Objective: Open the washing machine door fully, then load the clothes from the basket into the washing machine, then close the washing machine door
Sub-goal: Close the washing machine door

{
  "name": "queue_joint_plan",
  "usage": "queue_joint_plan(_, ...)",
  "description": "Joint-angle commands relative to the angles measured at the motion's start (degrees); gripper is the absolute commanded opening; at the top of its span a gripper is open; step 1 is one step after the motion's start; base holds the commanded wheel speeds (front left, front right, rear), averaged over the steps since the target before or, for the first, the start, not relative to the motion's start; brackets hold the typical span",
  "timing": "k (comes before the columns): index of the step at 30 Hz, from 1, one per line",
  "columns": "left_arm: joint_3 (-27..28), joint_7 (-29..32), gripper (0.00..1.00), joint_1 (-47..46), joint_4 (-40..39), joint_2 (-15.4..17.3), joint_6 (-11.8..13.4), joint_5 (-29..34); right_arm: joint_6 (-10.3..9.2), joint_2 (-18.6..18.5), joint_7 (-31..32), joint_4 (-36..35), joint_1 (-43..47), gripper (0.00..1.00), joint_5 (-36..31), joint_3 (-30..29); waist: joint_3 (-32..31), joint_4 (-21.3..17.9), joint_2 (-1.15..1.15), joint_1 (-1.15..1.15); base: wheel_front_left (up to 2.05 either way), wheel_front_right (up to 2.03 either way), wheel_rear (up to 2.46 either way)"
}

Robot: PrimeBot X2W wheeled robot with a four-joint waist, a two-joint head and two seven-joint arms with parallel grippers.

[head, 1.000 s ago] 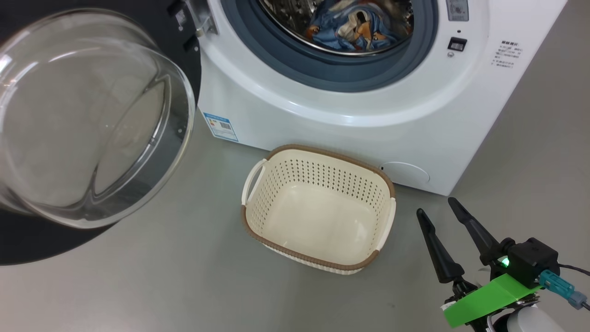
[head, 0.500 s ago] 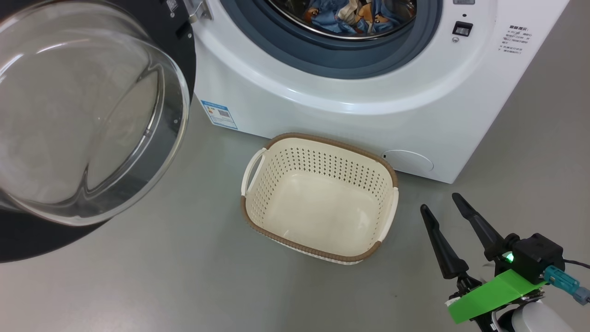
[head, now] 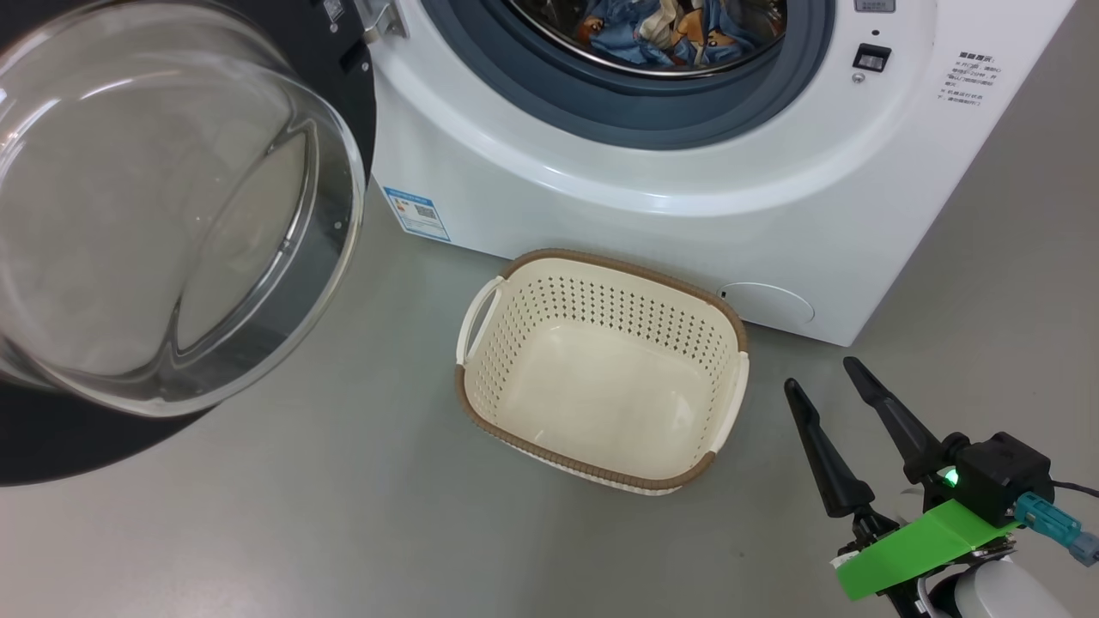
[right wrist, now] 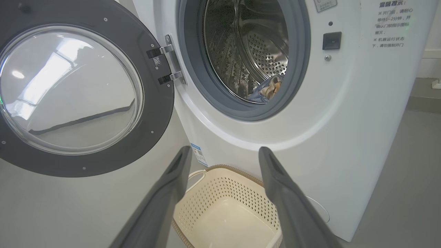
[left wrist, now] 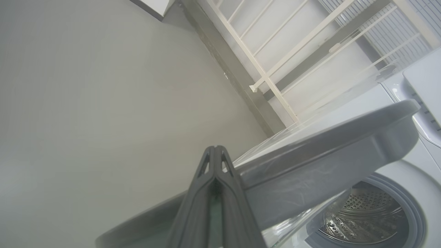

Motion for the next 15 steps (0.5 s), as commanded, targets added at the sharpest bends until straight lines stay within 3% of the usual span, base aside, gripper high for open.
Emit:
queue_joint_plan(1,1.37,0.55,0.0,-0.26,-1.87,4.4,-0.23,-0.52,0.42,-0.56,-0.29,-1.31,-0.91,1.0,0.12,0.99,-0.01,0.01,0.0,0.0,0.0,0.0,0.0)
queue_joint_plan(15,-2.27,8.39,0.0,2.22,-6.65,3.24,-0.23,-5.0,0.42,-0.47,-0.29,-1.2,-0.96,1.0,0.06,0.47,-0.36,0.48,0.0,0.0,0.0,0.0,0.0)
